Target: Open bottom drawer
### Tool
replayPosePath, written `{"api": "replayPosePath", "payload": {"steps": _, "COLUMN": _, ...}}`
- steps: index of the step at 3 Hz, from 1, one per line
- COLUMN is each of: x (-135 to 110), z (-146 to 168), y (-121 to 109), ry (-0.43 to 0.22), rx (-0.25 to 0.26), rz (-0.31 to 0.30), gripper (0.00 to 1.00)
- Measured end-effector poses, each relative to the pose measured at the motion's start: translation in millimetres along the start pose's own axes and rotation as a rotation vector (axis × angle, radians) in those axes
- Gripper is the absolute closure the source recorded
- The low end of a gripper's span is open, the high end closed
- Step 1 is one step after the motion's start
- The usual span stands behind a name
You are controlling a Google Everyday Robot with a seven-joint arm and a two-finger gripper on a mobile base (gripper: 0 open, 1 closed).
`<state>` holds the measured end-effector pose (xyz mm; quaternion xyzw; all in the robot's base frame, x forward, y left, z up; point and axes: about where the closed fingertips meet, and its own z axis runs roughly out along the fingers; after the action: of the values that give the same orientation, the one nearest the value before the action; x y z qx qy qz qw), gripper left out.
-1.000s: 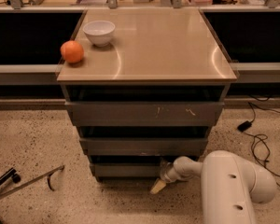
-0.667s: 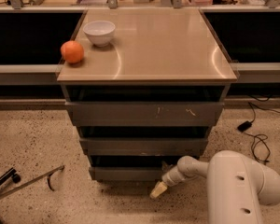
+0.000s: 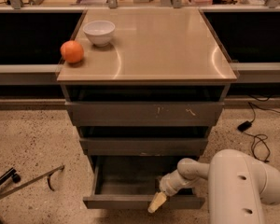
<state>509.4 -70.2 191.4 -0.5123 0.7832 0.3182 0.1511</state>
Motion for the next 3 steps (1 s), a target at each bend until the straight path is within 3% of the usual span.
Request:
{"api": "replayPosePath", "payload": {"steps": 1, "x": 0.1, "z": 0.1, "y": 0.2, "ry": 0.000, "rx": 0.000, "rz": 0.000, "gripper": 0.00}}
{"api": "replayPosePath", "payload": {"steps": 2, "x": 5.4, "z": 6.4, "y": 14.2, "ry": 0.005, "rx": -0.011, "rz": 0.012, "gripper": 0.00}}
{"api": "replayPosePath", "payload": {"steps": 3, "x": 14.2, "z": 11.6, "y": 43.1, "ry": 0.005, "rx": -0.021, "rz": 0.049, "gripper": 0.00}}
